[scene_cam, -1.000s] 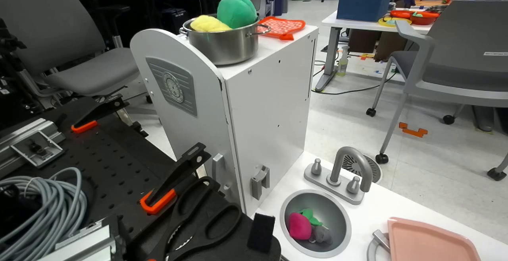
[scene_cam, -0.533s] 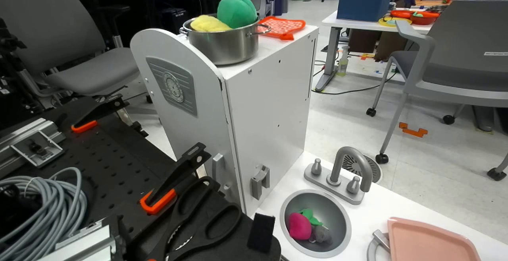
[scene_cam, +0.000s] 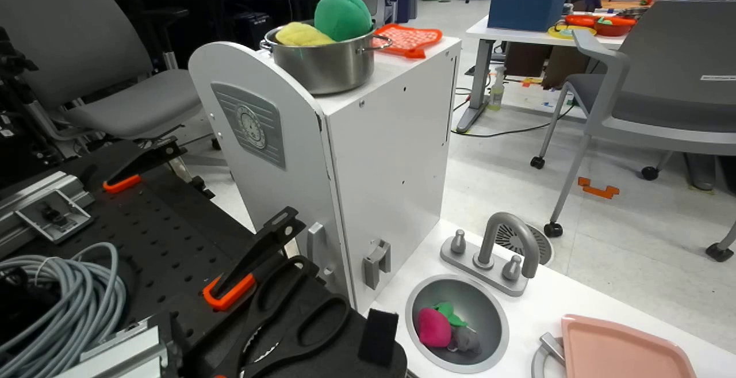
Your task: Pick up the pee plush toy from the pot and drop it in the sink
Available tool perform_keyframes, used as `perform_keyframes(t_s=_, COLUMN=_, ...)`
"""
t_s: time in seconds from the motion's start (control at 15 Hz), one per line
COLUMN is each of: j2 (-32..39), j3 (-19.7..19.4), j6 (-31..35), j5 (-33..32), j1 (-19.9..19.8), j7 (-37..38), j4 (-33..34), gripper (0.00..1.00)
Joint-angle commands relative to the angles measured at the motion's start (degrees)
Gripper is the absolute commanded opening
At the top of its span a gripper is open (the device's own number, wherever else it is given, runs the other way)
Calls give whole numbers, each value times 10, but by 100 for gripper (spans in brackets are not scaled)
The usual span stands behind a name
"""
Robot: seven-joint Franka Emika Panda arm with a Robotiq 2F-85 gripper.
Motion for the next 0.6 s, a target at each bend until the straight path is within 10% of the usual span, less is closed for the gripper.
perform_keyframes(t_s=0.0, j2=43, j3=5, j6=-4, j5=-15, j1=7, j7=27, j4=32, gripper=100)
perform_keyframes(t_s=0.53, j2=97, j3=13, j6=-3, j5=-40, j1=23, j7=56, j4=69, gripper=100)
